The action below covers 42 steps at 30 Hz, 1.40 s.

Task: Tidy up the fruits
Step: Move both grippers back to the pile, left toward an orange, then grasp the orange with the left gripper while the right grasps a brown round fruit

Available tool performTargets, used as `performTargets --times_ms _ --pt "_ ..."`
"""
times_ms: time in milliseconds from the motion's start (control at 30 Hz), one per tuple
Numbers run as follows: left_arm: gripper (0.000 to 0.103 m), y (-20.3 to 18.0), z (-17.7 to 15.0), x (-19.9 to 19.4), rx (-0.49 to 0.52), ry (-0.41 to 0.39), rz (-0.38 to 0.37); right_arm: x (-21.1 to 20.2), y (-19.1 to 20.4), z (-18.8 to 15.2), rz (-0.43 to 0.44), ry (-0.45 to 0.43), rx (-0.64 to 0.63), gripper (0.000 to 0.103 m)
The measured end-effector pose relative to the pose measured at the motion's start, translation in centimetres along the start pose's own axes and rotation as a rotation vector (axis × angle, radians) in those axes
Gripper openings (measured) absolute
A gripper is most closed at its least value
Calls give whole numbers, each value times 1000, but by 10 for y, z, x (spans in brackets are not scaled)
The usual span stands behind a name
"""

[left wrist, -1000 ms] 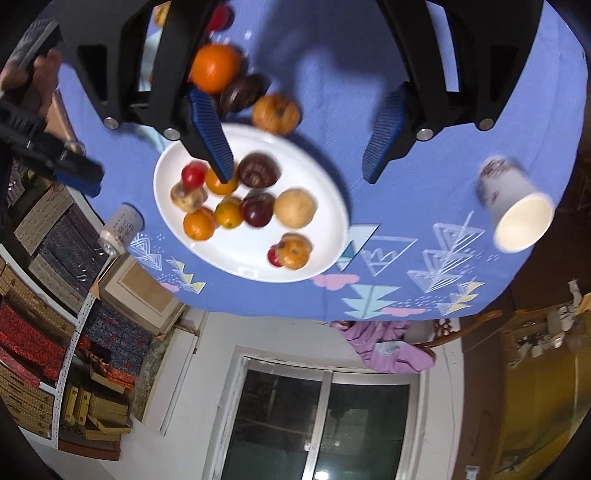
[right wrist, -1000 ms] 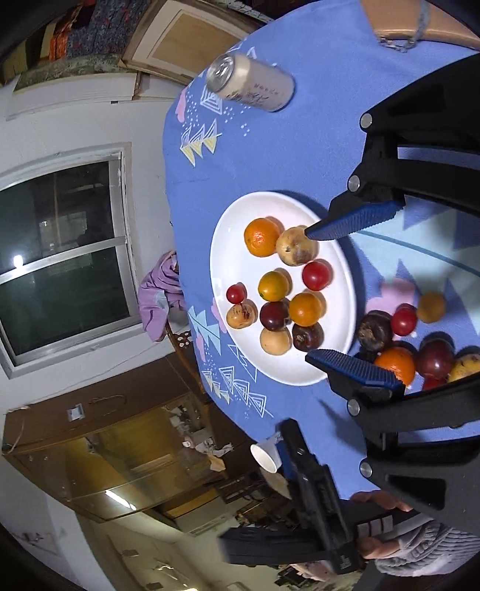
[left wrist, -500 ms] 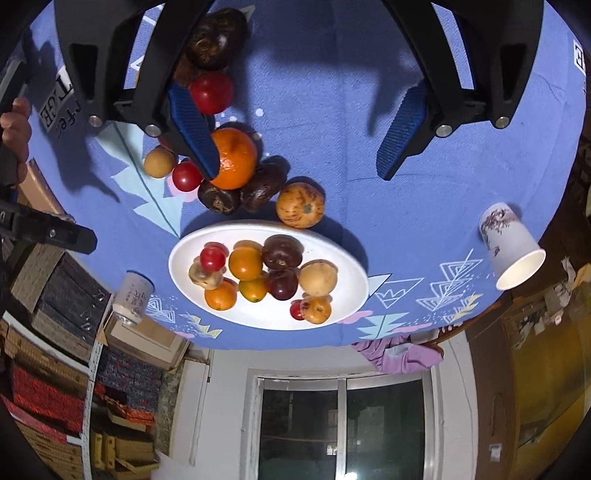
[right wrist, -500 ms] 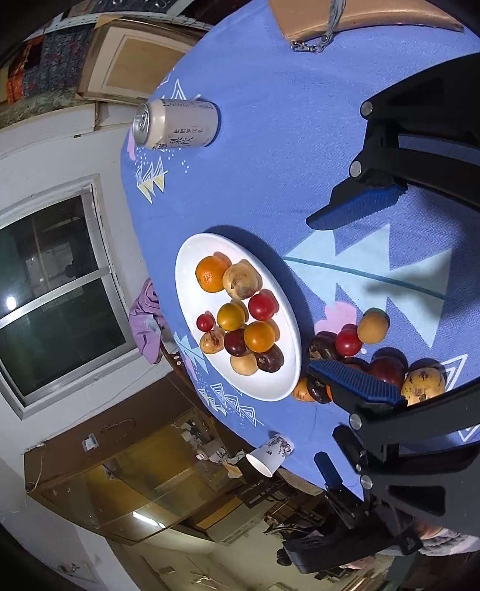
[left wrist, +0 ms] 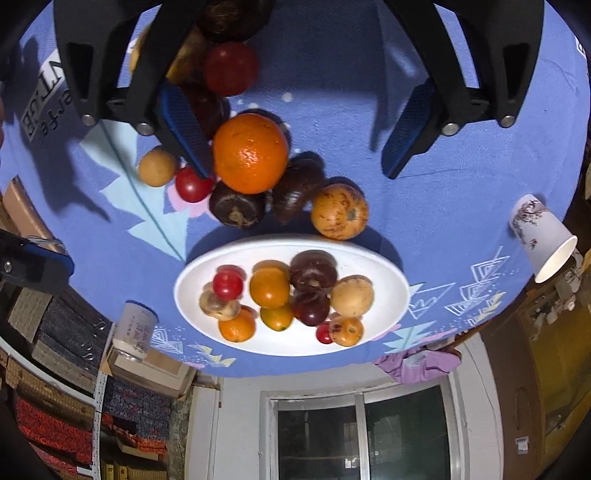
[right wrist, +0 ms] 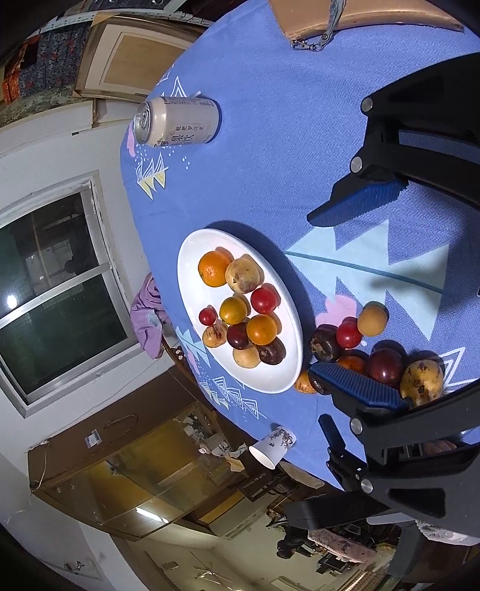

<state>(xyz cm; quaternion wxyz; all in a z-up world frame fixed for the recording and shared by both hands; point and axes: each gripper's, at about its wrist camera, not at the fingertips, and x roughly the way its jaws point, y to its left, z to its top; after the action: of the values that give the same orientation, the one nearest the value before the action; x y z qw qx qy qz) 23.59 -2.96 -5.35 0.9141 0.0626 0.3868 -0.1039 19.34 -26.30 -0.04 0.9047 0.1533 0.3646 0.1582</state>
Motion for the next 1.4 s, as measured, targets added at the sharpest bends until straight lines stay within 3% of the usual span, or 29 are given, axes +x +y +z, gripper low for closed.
performTargets --times_ms 100,233,367,433,567,733,1400 --pt "97 15 -5 -9 -10 -13 5 -1 -1 1 2 1 2 77" --pt "98 57 -23 -27 -75 -34 133 -2 -3 1 6 -2 9 77" --pt "98 100 -39 -33 -239 -5 74 -2 1 -1 7 0 -10 77" --pt "98 105 -39 -37 -259 -18 61 0 5 -2 7 8 -34 77" --pt "98 84 -38 -42 -170 -46 61 5 10 -6 -2 22 -62 77" --pt "98 63 -40 -34 -80 -23 95 8 7 -6 -11 31 -54 77" --pt "97 54 -43 -31 -43 -36 94 9 15 -11 -21 30 -102 77"
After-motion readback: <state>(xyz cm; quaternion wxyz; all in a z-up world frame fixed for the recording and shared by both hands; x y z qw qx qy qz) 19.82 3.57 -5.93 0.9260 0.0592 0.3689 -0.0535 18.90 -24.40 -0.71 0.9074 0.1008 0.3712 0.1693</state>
